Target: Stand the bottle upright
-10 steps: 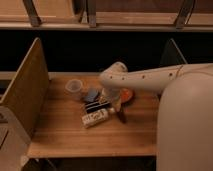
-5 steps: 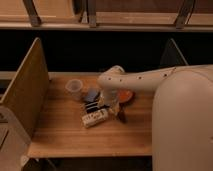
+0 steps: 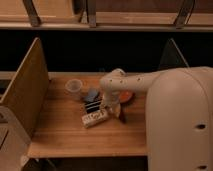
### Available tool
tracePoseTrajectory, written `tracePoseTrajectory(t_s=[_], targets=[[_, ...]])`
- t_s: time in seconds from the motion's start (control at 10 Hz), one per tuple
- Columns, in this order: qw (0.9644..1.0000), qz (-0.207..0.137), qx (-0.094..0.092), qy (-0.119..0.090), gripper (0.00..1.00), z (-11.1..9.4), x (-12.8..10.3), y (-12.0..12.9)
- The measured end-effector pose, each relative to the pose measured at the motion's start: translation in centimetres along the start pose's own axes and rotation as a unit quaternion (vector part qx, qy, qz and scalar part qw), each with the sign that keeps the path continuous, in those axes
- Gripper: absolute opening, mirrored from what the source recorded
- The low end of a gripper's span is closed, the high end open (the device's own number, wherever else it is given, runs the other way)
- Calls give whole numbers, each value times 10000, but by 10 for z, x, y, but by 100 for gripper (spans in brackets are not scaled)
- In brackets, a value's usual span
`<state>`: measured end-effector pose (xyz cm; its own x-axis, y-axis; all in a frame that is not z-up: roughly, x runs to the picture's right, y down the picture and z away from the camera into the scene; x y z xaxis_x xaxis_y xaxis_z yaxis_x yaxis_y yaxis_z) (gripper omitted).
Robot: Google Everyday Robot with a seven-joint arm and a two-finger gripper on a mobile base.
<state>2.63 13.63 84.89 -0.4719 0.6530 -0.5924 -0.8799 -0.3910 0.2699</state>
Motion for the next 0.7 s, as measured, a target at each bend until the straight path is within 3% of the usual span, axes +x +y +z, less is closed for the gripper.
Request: tracePoseTrajectory(t_s=[0.7], targets=[[9995, 129, 19, 291, 65, 37, 5, 5]])
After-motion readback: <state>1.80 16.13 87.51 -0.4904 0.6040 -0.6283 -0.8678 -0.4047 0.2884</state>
